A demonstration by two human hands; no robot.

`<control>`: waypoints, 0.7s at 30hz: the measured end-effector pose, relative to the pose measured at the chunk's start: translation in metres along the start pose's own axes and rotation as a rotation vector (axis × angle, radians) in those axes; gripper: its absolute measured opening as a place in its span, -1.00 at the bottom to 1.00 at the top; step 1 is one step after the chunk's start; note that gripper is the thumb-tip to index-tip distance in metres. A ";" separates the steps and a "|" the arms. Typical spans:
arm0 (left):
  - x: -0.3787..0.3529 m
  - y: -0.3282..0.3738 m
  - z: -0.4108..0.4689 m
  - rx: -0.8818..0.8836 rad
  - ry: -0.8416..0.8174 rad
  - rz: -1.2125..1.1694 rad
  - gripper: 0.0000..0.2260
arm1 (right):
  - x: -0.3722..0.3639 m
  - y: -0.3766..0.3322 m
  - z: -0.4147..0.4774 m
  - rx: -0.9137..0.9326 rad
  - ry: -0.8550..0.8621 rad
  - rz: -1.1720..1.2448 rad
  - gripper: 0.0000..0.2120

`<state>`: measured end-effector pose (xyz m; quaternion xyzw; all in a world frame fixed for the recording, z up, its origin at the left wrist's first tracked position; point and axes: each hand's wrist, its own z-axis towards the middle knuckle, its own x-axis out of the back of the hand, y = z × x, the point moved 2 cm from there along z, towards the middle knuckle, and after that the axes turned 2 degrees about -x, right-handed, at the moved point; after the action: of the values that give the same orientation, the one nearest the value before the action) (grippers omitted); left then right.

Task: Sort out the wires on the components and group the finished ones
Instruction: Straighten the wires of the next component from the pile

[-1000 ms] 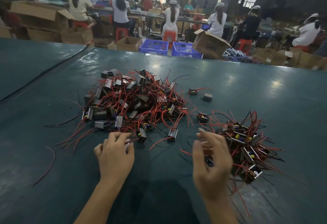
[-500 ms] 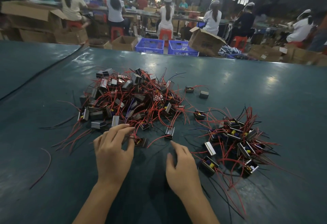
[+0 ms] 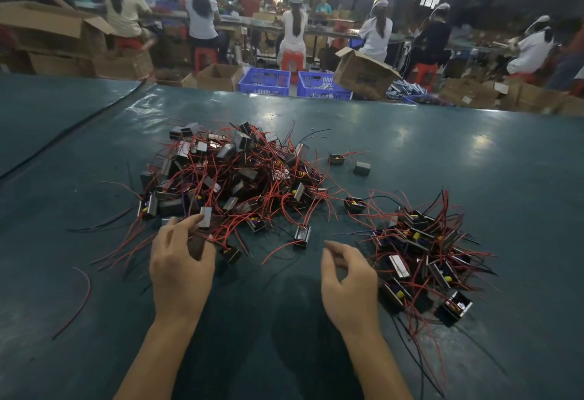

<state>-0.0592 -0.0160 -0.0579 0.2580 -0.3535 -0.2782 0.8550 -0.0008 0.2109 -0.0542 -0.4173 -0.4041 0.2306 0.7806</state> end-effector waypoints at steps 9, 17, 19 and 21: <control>-0.007 0.001 -0.002 0.051 -0.139 -0.179 -0.56 | -0.076 -0.069 0.023 0.168 -0.437 -0.314 -0.71; -0.002 -0.007 0.002 0.046 -0.030 -0.279 -0.29 | -0.096 -0.060 0.000 0.204 -0.579 -0.518 -0.82; -0.004 -0.008 0.001 0.039 -0.025 -0.244 -0.32 | -0.092 -0.059 -0.007 0.214 -0.574 -0.469 -0.85; -0.005 -0.008 0.001 0.026 -0.026 -0.226 -0.35 | -0.087 -0.058 -0.012 0.233 -0.563 -0.437 -0.84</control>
<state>-0.0654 -0.0186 -0.0653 0.3037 -0.3369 -0.3716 0.8101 -0.0388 0.1125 -0.0479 -0.1498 -0.6536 0.2085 0.7120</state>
